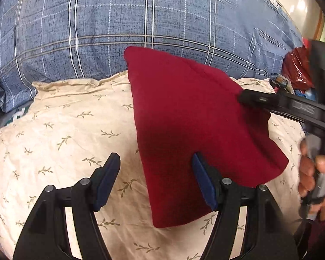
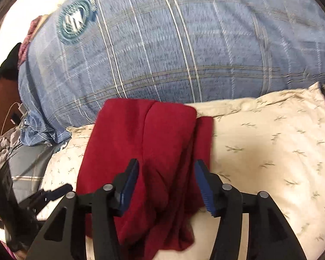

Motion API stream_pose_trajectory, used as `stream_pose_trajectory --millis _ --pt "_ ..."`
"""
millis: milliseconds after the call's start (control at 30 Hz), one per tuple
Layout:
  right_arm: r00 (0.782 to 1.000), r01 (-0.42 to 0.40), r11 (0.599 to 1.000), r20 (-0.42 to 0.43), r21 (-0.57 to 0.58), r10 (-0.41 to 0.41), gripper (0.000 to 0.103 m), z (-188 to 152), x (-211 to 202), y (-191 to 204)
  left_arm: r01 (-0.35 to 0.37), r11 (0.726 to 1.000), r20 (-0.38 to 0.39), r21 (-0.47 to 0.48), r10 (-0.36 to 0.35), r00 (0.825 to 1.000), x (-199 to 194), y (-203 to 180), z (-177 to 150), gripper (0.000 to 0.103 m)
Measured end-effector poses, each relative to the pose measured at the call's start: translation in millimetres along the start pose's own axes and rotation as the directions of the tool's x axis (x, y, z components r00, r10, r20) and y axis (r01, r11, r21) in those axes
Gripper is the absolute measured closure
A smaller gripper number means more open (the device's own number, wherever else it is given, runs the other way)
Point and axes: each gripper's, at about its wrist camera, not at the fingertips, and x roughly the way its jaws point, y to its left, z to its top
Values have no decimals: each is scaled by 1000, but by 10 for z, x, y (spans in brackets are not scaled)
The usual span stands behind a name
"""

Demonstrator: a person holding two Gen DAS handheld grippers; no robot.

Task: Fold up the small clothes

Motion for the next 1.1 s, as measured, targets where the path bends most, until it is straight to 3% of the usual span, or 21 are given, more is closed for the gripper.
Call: stream_pose_trajectory --millis 33,100,167,267,400,467,500,567,633,700,800,867,933,1033,1100 --pt "1000 7 1000 -24 3 -7 49 39 120 -4 -2 1000 -1 -1 2 1000 11 -9 -1 35" --pt "999 17 1000 -41 -4 -17 65 102 249 3 -6 1000 -2 1 6 1000 24 -14 1 35" --pt "998 58 995 14 -85 -57 87 177 210 138 -11 1000 1 4 11 1000 28 -27 13 34" --pt "993 113 979 63 -172 -103 89 234 207 275 -18 1000 4 9 18 1000 73 -64 33 31" --pt "992 127 981 8 -145 -127 85 220 338 146 -8 1000 -7 -1 8 1000 128 -110 41 31" --pt "992 122 985 29 -118 -120 71 204 178 121 -12 1000 -8 4 12 1000 131 -126 34 31" --pt "991 129 986 42 -107 -125 71 192 69 120 -13 1000 -7 9 13 1000 130 -136 31 31" --pt "993 114 988 56 -105 -108 70 164 -67 143 -15 1000 -6 12 15 1000 134 -148 27 30" --pt "997 28 989 70 -146 -18 69 40 -337 286 -11 1000 -8 5 11 1000 140 -147 30 30" --pt "998 19 985 61 -169 -9 70 -21 -359 329 -13 1000 -9 -1 13 1000 143 -147 30 30" --pt "993 120 963 23 -241 -118 73 -237 -174 366 -17 1000 -10 2 17 1000 125 -139 4 30" --pt "985 160 964 -21 -211 -169 72 -307 -30 228 -14 1000 -15 3 14 1000 118 -131 -6 29" --pt "996 70 990 -54 -124 -77 73 -336 -18 70 14 1000 -26 -15 -14 1000 96 -96 2 29" --pt "999 -17 999 -32 -33 16 68 -297 -155 -99 91 994 -22 -55 -92 995 37 14 55 29" --pt "998 -48 998 30 36 47 49 -272 -270 -233 133 987 2 -94 -134 991 -2 130 112 24"
